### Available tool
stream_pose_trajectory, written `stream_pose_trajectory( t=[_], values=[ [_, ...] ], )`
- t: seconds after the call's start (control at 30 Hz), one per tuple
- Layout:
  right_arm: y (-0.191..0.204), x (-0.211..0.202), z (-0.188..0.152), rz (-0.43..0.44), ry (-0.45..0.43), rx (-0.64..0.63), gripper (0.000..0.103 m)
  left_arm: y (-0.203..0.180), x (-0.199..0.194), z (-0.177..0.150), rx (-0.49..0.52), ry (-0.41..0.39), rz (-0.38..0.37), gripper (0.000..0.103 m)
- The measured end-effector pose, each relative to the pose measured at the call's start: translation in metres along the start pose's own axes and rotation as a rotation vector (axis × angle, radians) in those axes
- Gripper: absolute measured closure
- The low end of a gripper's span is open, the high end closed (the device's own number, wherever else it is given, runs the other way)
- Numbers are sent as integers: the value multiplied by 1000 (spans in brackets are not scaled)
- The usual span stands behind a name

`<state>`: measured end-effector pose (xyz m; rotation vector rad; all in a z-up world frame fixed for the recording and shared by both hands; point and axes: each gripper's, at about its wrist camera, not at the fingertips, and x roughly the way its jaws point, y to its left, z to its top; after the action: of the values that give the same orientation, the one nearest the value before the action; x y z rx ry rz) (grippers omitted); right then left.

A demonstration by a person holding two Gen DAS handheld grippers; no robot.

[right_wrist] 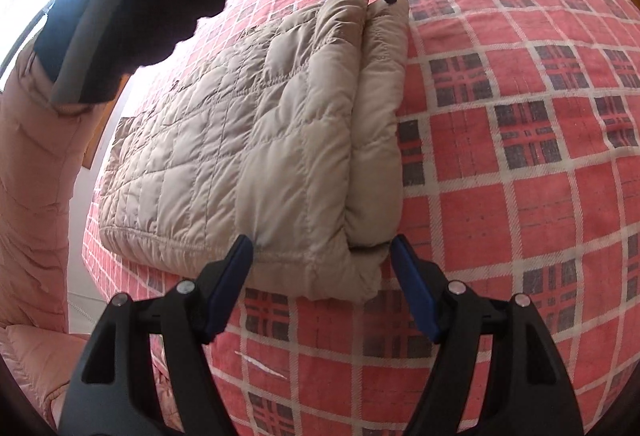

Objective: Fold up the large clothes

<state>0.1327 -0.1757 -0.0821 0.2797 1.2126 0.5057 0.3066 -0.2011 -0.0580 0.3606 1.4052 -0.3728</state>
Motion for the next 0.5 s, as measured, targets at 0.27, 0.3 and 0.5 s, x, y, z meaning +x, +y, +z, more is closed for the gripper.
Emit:
stream_pose_trajectory(
  t=[0.27,0.3,0.5],
  values=[
    [7,9,0,-6,11,-2,30,7,18,21,-34,44,28,39],
    [6,8,0,-6,12,-3,30,9,22,23,-45,52,39,39],
    [2,13,3,-3,24,4,30,20,40,25,-98,95,16,39]
  ],
)
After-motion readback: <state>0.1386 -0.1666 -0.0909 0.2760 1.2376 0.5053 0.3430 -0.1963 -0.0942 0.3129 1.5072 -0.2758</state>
